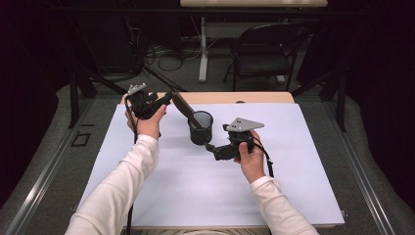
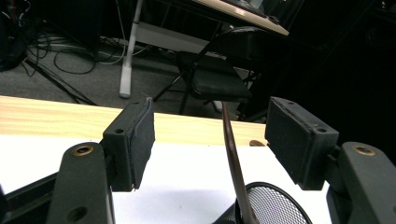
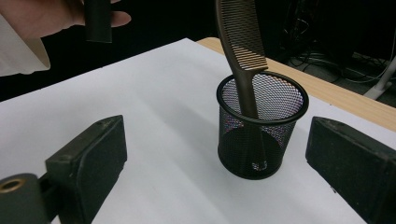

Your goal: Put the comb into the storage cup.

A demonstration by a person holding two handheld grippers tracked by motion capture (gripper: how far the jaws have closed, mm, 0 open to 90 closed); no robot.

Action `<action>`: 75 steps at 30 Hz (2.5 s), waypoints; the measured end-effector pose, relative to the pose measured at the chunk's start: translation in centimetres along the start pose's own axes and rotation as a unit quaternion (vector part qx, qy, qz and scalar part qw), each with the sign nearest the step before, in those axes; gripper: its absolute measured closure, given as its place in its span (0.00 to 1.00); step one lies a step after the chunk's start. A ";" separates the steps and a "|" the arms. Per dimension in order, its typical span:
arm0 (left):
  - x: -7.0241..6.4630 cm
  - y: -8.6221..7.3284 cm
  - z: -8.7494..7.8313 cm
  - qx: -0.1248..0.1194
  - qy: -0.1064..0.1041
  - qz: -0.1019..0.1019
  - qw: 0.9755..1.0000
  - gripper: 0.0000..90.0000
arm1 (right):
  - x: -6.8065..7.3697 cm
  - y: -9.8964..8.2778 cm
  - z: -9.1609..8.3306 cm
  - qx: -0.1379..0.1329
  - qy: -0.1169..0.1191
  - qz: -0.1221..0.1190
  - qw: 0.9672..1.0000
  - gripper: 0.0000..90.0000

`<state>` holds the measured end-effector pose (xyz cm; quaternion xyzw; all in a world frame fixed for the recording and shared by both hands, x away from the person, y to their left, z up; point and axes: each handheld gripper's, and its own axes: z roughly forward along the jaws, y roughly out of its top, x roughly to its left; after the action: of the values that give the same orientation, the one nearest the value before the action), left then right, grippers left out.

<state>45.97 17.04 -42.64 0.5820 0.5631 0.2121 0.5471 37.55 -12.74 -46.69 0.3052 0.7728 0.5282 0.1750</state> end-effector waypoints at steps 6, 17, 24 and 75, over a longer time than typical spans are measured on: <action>-0.1 0.4 -0.7 0.007 -0.002 0.011 1.000 0.37 | -0.1 -0.1 0.0 0.002 0.000 0.001 1.000 0.06; -0.4 0.7 -1.6 0.012 -0.003 0.020 1.000 0.36 | 0.0 0.0 0.0 -0.001 0.000 0.000 1.000 0.06; -0.5 0.9 -2.1 0.024 0.009 0.035 0.999 0.33 | -0.1 0.0 0.0 0.001 -0.002 -0.001 1.000 0.06; 0.0 -0.1 -8.7 0.071 -0.116 0.132 0.982 0.18 | 0.5 0.4 -2.1 0.006 -0.012 -0.017 1.000 0.06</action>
<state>38.47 20.50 -40.06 0.7092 0.4274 0.1732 0.5333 36.01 -13.76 -45.51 0.2988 0.7788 0.5171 0.1916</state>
